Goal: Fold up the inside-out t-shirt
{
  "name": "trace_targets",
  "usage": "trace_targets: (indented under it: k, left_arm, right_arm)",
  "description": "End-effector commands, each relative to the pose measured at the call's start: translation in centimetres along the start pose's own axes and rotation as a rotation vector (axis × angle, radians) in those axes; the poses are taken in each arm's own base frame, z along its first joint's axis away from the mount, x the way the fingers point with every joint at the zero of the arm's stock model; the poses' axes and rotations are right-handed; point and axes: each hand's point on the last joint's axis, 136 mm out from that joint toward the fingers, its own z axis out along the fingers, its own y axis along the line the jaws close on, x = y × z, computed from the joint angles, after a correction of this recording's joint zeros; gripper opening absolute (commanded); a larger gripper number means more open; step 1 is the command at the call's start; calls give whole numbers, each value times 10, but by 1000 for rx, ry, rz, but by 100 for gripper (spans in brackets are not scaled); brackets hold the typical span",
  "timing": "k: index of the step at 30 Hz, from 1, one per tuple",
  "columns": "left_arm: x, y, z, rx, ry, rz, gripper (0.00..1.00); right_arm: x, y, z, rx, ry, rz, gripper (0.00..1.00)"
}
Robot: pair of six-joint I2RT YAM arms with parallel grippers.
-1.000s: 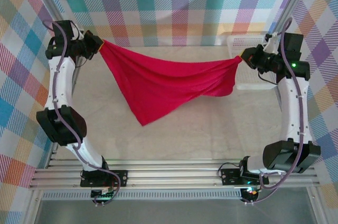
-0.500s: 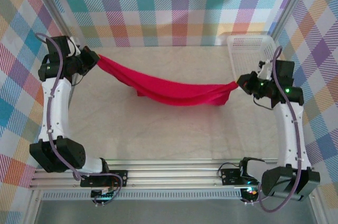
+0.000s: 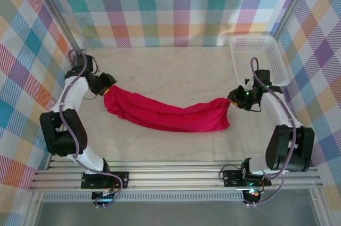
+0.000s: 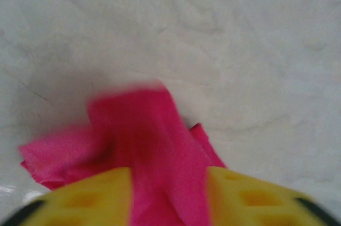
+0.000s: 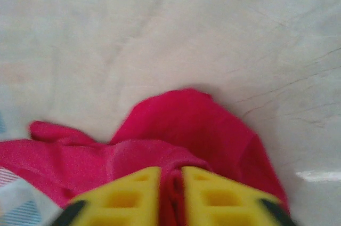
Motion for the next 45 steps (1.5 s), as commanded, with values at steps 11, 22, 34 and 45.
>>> trace_targets:
  k: [11, 22, 34, 45]
  left_arm:
    - [151, -164, 2, 233, 130, 551, 69]
    - [240, -195, 87, 197, 384, 903, 82]
    - [257, -205, 106, 172, 481, 937, 0]
    - [173, -274, -3, 413, 242, 881, 2]
  right_arm:
    - [56, 50, 3, 138, 3, -319, 58]
    - [104, 13, 37, 99, 129, -236, 59]
    - [105, -4, 49, 146, 132, -241, 14]
    - [109, -16, 24, 204, 102, -257, 0]
